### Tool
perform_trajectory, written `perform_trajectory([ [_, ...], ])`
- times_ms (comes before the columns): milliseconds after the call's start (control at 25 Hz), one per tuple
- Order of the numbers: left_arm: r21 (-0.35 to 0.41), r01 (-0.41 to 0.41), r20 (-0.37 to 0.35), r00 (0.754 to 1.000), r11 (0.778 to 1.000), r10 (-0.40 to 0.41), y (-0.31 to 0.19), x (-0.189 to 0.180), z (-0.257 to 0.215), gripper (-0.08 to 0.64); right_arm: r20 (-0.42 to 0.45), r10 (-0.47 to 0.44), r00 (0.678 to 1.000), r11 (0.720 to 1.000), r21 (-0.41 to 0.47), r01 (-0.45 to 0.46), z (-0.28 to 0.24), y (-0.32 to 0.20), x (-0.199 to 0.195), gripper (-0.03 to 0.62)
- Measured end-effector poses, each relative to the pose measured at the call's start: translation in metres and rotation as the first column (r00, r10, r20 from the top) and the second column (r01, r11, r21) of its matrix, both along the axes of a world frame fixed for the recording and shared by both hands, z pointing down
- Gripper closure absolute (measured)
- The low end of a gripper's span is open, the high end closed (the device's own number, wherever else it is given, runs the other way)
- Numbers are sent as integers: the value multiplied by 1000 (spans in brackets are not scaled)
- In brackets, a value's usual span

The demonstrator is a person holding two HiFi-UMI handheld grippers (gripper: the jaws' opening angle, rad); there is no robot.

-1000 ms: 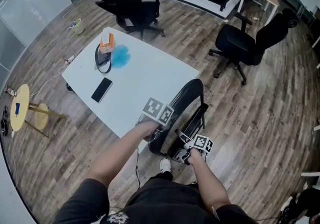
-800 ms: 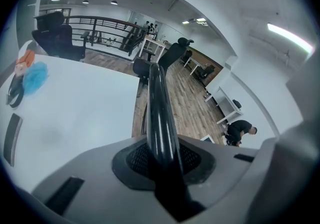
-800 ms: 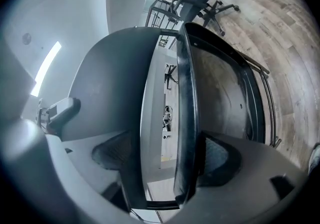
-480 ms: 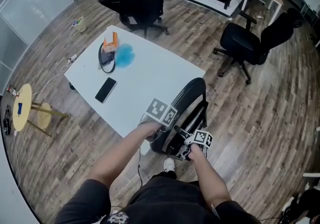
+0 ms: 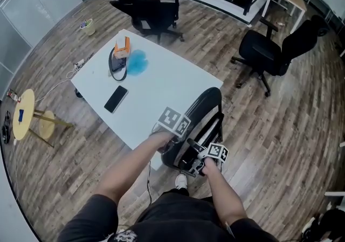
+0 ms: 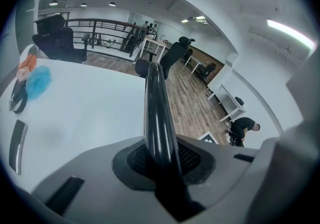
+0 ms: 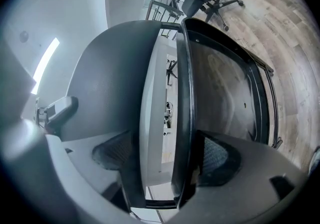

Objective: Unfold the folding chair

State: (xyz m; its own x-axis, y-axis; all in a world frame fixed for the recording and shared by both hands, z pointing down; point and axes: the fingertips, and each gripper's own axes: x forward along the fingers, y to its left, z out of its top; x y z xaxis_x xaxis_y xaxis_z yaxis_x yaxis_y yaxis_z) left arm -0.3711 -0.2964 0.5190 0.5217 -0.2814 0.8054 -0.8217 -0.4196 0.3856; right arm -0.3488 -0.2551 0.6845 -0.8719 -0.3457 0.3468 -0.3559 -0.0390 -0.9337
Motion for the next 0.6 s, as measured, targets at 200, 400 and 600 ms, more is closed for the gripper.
perform_trajectory([
  [200,35,-37,57,998,999,35,-4,-8,0,476,-45,-57,997,998,17,57,8,-4,-1,209],
  [400,217,-110,276,960,970,47,18,-23,-30,342,-174,-8,985,990,140,33,-16,12,62,209],
  [600,488,-53,337,932,871,-132,50,-22,-86,354,-173,116,978,932,358,-47,-90,23,137,209],
])
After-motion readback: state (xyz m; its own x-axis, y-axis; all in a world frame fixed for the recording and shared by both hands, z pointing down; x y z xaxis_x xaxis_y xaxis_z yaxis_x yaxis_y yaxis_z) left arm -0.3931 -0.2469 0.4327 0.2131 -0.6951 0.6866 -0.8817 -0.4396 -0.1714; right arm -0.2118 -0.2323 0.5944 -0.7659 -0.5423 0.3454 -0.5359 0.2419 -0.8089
